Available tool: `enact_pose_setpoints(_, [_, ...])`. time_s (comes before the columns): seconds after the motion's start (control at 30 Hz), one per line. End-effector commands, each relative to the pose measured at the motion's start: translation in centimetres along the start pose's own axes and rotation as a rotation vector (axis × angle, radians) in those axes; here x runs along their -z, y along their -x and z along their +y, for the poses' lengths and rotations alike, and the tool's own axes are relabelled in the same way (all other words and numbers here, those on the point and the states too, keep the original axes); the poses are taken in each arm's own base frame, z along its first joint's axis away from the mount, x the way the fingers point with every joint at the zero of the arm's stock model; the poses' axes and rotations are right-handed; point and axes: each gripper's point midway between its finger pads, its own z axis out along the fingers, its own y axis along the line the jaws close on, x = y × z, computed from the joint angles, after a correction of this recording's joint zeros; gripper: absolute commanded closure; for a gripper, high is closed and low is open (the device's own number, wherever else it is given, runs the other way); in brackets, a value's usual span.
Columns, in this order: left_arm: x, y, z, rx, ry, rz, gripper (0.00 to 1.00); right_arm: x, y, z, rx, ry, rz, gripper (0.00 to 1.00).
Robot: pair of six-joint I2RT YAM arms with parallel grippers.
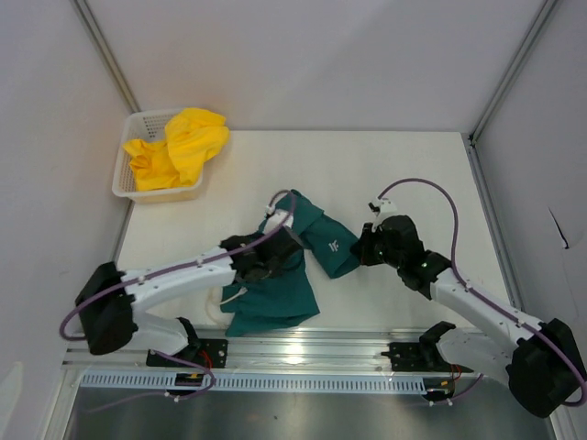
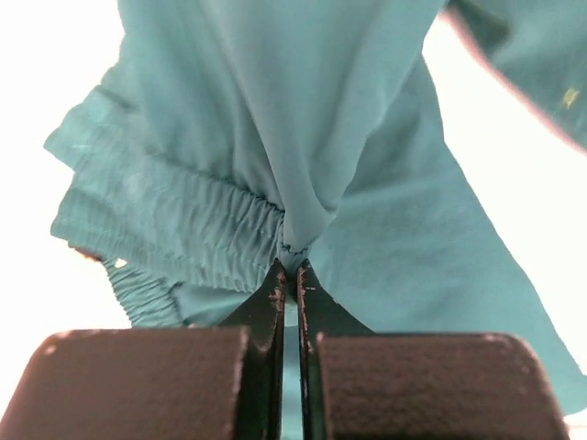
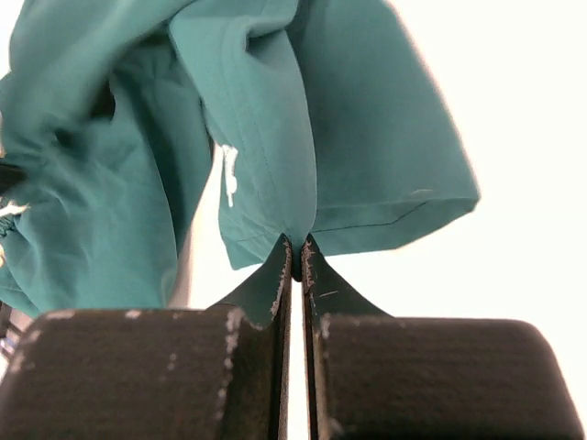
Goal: Fold and stack the shorts
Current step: Flatten the shorts out
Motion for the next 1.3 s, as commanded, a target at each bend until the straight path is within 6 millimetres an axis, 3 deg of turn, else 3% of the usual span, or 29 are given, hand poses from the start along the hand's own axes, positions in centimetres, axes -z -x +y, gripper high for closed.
enact_pose_setpoints(0.0, [5.3, 5.8, 1.8, 0.104, -0.145, -0.142, 1.00, 2.8, 4.3, -0.1, -0.020, -0.091, -0.063, 1.00])
enact_pose_setpoints(0.07, [7.0, 7.4, 3.0, 0.134, -0.184, -0.163, 1.00, 4.2, 6.5, 0.1, -0.010, -0.120, -0.108, 1.00])
enact_pose_setpoints(0.13, [9.3, 8.6, 4.3, 0.140, -0.192, -0.192, 1.00, 5.1, 7.0, -0.1, 0.012, -0.146, -0.098, 1.00])
enact_pose_setpoints(0.47, [16.2, 11.1, 9.1, 0.189, -0.175, -0.283, 1.00, 10.8, 12.2, 1.7, -0.003, -0.163, -0.180, 1.00])
enact_pose_setpoints(0.7, [22.0, 13.7, 13.6, 0.266, -0.112, -0.403, 1.00, 14.3, 14.0, -0.3, -0.040, -0.306, -0.209, 1.00])
enact_pose_setpoints(0.93, [27.7, 15.2, 15.1, 0.330, -0.181, -0.529, 1.00, 17.3, 15.3, 0.6, -0.056, -0.266, -0.266, 1.00])
enact_pose_setpoints(1.1, [32.5, 14.5, 16.6, 0.391, -0.267, -0.655, 1.00, 22.6, 16.6, 2.6, -0.064, -0.150, -0.425, 1.00])
enact_pose_setpoints(1.27, [34.5, 14.5, 15.9, 0.383, -0.364, -0.689, 1.00, 25.4, 16.2, 5.1, -0.049, -0.006, -0.459, 1.00])
